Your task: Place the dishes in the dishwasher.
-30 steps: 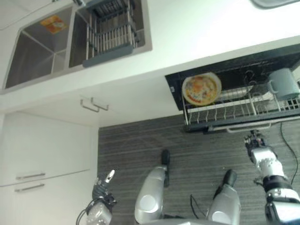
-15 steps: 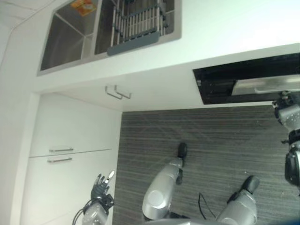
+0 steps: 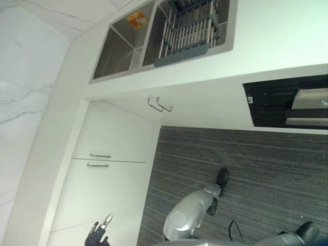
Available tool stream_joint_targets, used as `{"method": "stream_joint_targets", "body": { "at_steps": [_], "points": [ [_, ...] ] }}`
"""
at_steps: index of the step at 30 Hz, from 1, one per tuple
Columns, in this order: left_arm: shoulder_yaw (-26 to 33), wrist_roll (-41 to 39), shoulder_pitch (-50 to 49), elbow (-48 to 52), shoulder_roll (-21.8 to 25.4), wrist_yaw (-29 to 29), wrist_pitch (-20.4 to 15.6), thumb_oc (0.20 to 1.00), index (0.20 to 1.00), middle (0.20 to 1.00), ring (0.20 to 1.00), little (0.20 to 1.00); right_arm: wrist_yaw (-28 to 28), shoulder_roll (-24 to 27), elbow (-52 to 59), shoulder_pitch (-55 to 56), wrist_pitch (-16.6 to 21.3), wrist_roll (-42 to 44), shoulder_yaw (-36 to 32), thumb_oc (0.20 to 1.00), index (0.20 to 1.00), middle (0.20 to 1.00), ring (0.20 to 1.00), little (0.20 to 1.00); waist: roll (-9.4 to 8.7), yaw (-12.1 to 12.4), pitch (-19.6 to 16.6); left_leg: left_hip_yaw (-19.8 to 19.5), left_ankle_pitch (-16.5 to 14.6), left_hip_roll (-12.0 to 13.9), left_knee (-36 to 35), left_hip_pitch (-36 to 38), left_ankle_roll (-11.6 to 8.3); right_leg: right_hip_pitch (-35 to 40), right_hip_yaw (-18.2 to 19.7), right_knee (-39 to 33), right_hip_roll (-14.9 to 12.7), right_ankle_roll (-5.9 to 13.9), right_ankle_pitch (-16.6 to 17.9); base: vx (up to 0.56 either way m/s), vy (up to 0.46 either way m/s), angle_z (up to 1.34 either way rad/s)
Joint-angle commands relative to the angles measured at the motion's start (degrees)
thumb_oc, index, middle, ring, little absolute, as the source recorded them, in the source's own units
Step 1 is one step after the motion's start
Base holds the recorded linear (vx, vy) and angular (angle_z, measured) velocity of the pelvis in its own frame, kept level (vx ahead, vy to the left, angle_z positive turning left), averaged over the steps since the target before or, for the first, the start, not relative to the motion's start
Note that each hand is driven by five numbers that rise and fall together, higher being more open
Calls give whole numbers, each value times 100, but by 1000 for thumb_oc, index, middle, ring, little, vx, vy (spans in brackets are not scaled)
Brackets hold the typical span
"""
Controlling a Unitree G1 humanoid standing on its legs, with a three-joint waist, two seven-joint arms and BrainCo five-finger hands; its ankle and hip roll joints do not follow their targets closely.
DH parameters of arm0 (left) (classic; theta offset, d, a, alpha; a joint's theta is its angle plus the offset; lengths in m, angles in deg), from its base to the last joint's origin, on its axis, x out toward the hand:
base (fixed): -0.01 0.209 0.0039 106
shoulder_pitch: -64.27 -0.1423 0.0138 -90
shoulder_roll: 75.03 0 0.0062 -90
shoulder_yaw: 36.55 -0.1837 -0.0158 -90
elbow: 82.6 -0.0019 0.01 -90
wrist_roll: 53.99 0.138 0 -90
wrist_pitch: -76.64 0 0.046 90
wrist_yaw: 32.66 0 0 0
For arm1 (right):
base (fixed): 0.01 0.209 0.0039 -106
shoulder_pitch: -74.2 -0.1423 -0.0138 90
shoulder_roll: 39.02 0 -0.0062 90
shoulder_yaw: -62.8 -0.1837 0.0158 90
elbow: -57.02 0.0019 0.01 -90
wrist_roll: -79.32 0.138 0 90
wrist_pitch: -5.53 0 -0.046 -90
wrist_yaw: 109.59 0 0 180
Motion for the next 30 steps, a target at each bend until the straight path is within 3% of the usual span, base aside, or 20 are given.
{"method": "stream_joint_targets", "body": {
  "at_steps": [1,2,3,5,6,10,13,16,18,22,24,27,28,30],
  "points": [
    [-186,165,121,-6,457,-134,-221,1000,1000,1000,1000,1000,-881,174,1284,-1714,501,53,361,200,200,200,200,200,-281,576,-432,-200,491,58,-364,23,-282,-198,252,1239,426,-729,-893,48,24,1],
    [-185,170,107,15,441,-176,-225,1000,1000,1000,1000,1000,-898,196,1271,-1631,353,48,296,200,200,200,200,200,-282,563,-420,-194,483,63,-362,36,-282,-198,255,1233,424,-724,-883,31,23,0],
    [-193,173,95,45,429,-219,-243,1000,1000,1000,1000,1000,-861,205,1243,-1553,228,69,235,1000,1000,1000,1000,1000,-289,550,-403,-185,481,67,-371,46,-280,-203,263,1216,430,-715,-876,0,0,0],
    [-216,163,80,88,386,-279,-287,1000,1000,1000,1000,1000,-998,168,1225,-1355,53,278,127,1000,1000,1000,1000,1000,-283,535,-357,-169,485,72,-399,59,-279,-209,283,1172,449,-717,-854,-23,7,0],
    [-248,125,91,129,372,-351,-296,1000,1000,1000,1000,1000,-1321,79,1180,-1062,-151,318,-58,1000,1000,1000,1000,1000,-284,498,-289,-117,488,88,-423,44,-276,-248,298,1116,471,-695,-815,-65,4,-2],
    [-251,88,88,196,405,-434,-325,1000,1000,1000,1000,1000,-1798,-118,1258,-421,-115,288,-414,1000,1000,1000,1000,1000,-317,450,-147,-26,476,127,-469,48,-263,-260,317,948,541,-676,-723,-86,-7,-5],
    [-252,-7,135,254,456,-467,-350,1000,1000,1000,1000,1000,-2054,-288,1270,-46,-317,124,-534,1000,1000,1000,1000,1000,-375,409,-58,52,479,167,-547,42,-260,-253,321,743,613,-643,-607,-100,-23,-3],
    [-209,-70,173,309,485,-463,-363,1000,1000,1000,1000,1000,-2139,-456,1352,297,-183,-254,-587,1000,1000,1000,1000,1000,-473,377,-7,106,476,209,-581,26,-264,-189,336,520,679,-621,-494,-71,-21,-4],
    [-153,-98,184,406,488,-405,-359,1000,1000,1000,1000,1000,-2270,-643,1678,750,-101,68,-661,1000,1000,1000,1000,1000,-520,337,64,150,567,273,-571,-45,-217,-151,283,309,757,-636,-235,-151,-1,-1],
    [-46,-112,161,522,500,-346,-412,1000,1000,1000,1000,1000,-2405,-1320,2544,1961,239,400,-942,1000,1000,1000,1000,1000,-731,234,168,207,543,365,-582,-61,-206,45,276,-85,901,-613,-20,-81,-65,1],
    [25,-157,123,636,496,-274,-474,1000,1000,1000,1000,1000,-2411,-1876,3281,2771,716,465,-942,1000,1000,1000,1000,1000,-885,142,242,287,515,447,-590,-66,-199,160,299,-330,998,-594,92,-61,-85,2],
    [72,-216,130,607,443,-268,-665,1000,1000,1000,1000,1000,-2436,-2408,3713,3437,1089,514,-936,1000,1000,1000,1000,1000,-1073,48,320,374,477,535,-620,-75,-193,291,327,-626,1081,-564,247,-67,-84,-2],
    [112,-250,163,571,438,-237,-778,1000,1000,1000,1000,1000,-2495,-2814,3949,3925,1353,478,-850,1000,1000,1000,1000,1000,-1272,-4,347,409,410,598,-595,-97,-172,382,367,-845,1144,-543,386,-39,-83,-15],
    [109,-247,195,516,424,-239,-875,1000,1000,1000,1000,1000,-2392,-2994,3957,4143,1455,233,-738,1000,1000,1000,1000,1000,-1385,-24,338,437,377,638,-577,-112,-171,451,394,-987,1169,-524,465,-10,-41,-14]
  ]
}}
